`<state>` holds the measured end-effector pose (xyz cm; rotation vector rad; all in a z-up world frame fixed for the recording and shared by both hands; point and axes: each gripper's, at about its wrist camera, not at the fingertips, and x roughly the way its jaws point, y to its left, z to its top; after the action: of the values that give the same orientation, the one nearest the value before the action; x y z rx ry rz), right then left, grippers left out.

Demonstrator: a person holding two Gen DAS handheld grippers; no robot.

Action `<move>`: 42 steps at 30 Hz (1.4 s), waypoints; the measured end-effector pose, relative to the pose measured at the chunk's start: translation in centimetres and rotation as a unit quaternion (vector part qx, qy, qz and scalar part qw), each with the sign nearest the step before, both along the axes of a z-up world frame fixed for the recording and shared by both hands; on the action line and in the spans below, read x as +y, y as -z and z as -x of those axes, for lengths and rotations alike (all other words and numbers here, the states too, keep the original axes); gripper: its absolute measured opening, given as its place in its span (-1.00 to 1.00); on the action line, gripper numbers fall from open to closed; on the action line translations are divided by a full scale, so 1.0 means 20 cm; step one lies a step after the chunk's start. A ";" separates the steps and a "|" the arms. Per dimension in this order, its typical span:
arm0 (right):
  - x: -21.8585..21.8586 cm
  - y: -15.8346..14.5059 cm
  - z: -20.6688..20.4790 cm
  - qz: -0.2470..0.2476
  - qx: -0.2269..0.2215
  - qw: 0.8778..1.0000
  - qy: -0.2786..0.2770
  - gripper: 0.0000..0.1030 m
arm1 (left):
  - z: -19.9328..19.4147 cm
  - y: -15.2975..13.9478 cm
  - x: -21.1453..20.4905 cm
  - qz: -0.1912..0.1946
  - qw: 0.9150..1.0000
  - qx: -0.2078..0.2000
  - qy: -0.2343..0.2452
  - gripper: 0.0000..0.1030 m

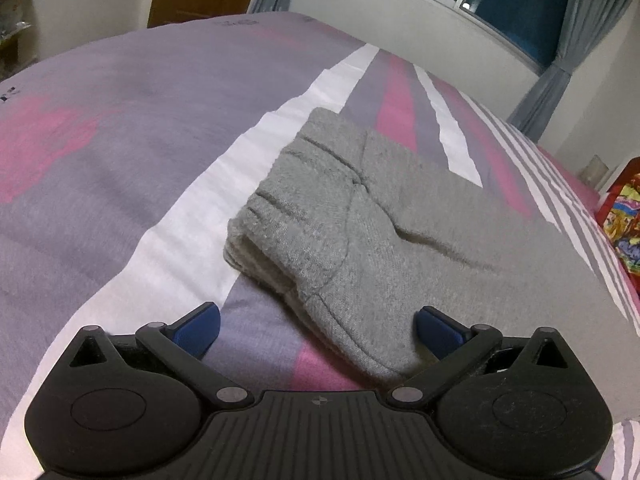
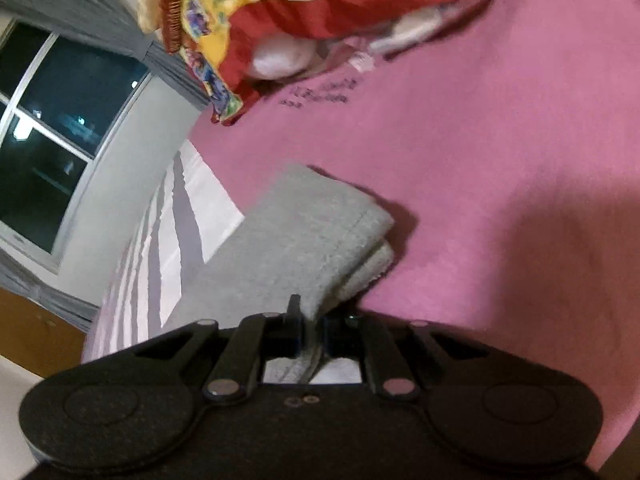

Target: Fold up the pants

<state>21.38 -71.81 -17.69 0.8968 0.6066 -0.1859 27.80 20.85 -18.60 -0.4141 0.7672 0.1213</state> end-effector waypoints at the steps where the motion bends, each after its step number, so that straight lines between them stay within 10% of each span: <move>1: 0.01 0.00 -0.01 0.003 0.007 1.000 0.001 -0.82 | 0.00 0.00 0.00 0.000 1.000 0.000 0.001 1.00; 6: 0.09 -0.14 -0.07 0.057 0.032 0.998 -0.012 -0.81 | 0.04 -0.05 0.00 0.001 1.000 -0.008 -0.002 1.00; 15: 0.77 -0.73 -0.29 0.186 -0.076 0.967 -0.154 -0.81 | 0.29 -0.09 0.19 0.020 0.999 -0.034 -0.027 1.00; 20: 1.44 -0.82 -0.41 0.217 -0.135 0.916 -0.311 -0.81 | 0.42 -0.08 0.27 0.036 0.998 -0.048 -0.036 1.00; 26: 2.06 -0.47 -0.40 0.260 -0.095 0.828 -0.488 -0.81 | 0.51 -0.08 0.31 0.029 0.998 -0.049 -0.030 1.00; 33: 2.16 -0.29 -0.25 0.331 -0.091 0.783 -0.519 -0.80 | 0.65 -0.05 0.34 0.023 0.998 -0.050 -0.036 1.00; 39: 2.26 -0.29 -0.09 0.417 -0.112 0.704 -0.563 -0.79 | 0.69 -0.04 0.32 0.017 0.998 -0.049 -0.039 1.00; 42: 2.29 -0.26 -0.06 0.433 -0.112 0.686 -0.574 -0.68 | 0.70 -0.03 0.31 0.016 0.998 -0.047 -0.040 1.00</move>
<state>22.51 -26.03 -12.54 -0.4896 0.6494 0.7392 13.76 26.98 -17.93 -0.4789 0.6608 0.1636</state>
